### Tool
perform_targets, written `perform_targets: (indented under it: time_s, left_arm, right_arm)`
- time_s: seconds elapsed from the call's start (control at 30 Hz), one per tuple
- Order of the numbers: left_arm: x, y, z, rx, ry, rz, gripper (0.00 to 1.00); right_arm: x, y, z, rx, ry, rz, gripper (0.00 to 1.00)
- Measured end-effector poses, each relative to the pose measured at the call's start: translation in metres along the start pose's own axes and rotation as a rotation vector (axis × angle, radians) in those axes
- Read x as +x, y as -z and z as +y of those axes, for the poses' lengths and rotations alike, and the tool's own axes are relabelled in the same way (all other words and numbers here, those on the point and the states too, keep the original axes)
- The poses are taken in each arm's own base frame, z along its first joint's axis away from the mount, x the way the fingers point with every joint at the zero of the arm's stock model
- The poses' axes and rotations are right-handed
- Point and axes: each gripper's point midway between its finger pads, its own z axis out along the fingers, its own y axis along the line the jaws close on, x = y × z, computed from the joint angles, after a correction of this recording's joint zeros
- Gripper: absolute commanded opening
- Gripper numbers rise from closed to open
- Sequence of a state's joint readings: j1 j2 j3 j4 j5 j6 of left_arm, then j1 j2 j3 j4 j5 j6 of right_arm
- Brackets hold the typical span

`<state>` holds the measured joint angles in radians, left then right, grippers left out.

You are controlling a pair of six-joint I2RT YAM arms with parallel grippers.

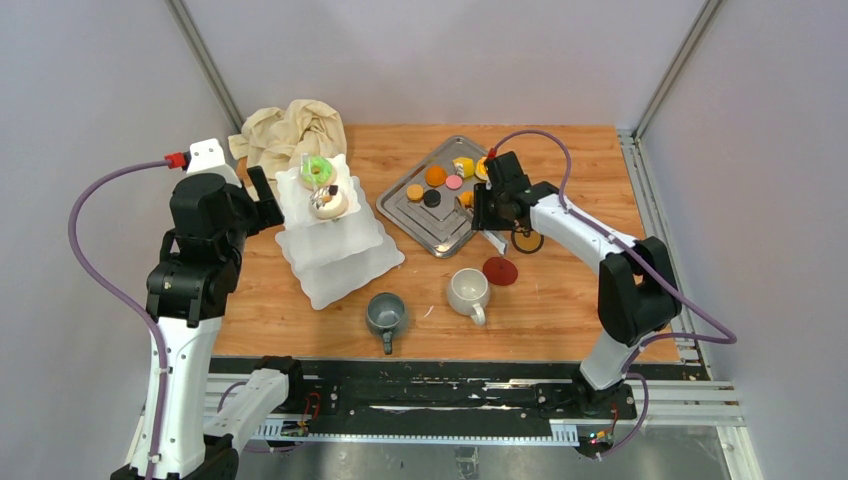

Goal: Serve the afternoon tea

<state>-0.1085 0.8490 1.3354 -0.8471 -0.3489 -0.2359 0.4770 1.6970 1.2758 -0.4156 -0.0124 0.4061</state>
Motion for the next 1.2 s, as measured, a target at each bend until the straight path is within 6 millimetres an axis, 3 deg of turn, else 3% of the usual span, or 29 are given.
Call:
perform_targets:
  time_s: [0.5,0.9,1.1,1.2]
  left_arm:
    - [0.0,0.0,0.002,-0.011,-0.009,-0.002,0.87]
    - [0.0,0.0,0.002,-0.011,-0.008,-0.002,0.87]
    - [0.0,0.0,0.002,-0.011,-0.008,-0.003,0.87]
    - [0.0,0.0,0.002,-0.011,-0.008,-0.003,0.87]
  right_arm:
    - [-0.007,-0.01,-0.021,0.128,0.024,-0.023,0.43]
    - [-0.009,-0.012,-0.011,0.063,0.094,-0.013,0.47]
    - [-0.017,-0.018,-0.01,0.066,0.14,-0.014,0.41]
    - [-0.015,-0.023,-0.012,0.077,0.163,-0.002,0.32]
